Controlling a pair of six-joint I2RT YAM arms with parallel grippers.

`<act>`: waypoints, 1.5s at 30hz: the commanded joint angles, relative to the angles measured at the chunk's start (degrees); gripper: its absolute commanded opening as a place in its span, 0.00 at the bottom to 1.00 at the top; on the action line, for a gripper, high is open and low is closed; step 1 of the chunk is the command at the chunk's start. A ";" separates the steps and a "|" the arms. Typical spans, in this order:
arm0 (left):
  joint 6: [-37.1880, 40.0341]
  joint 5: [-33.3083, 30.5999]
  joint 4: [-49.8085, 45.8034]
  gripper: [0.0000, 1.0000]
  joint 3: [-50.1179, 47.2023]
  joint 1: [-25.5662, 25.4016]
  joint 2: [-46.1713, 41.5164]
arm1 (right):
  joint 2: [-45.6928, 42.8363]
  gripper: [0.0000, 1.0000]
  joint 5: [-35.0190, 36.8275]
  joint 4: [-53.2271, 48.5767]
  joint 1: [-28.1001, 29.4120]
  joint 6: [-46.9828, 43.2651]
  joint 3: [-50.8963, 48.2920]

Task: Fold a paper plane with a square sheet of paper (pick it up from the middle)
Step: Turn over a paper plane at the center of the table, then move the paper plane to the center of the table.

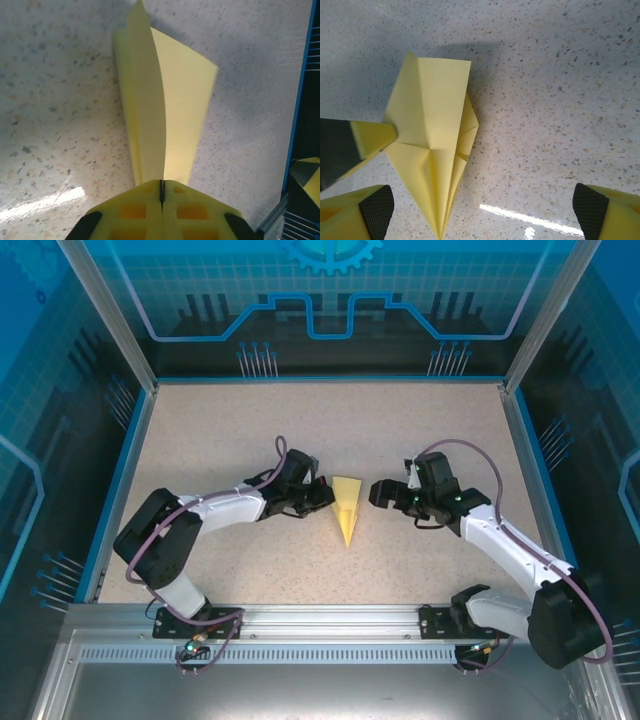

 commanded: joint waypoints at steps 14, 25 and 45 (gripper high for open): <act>-4.36 -2.93 12.89 0.00 -14.68 2.37 -4.86 | 10.57 0.70 3.59 1.91 14.75 0.25 5.08; -3.69 -2.12 11.73 0.00 -14.16 2.49 -4.32 | 22.47 0.48 11.73 -1.04 24.87 0.54 14.78; -4.58 -2.39 11.01 0.00 -14.56 2.52 -2.75 | 30.95 0.53 10.89 -1.09 25.94 3.02 16.79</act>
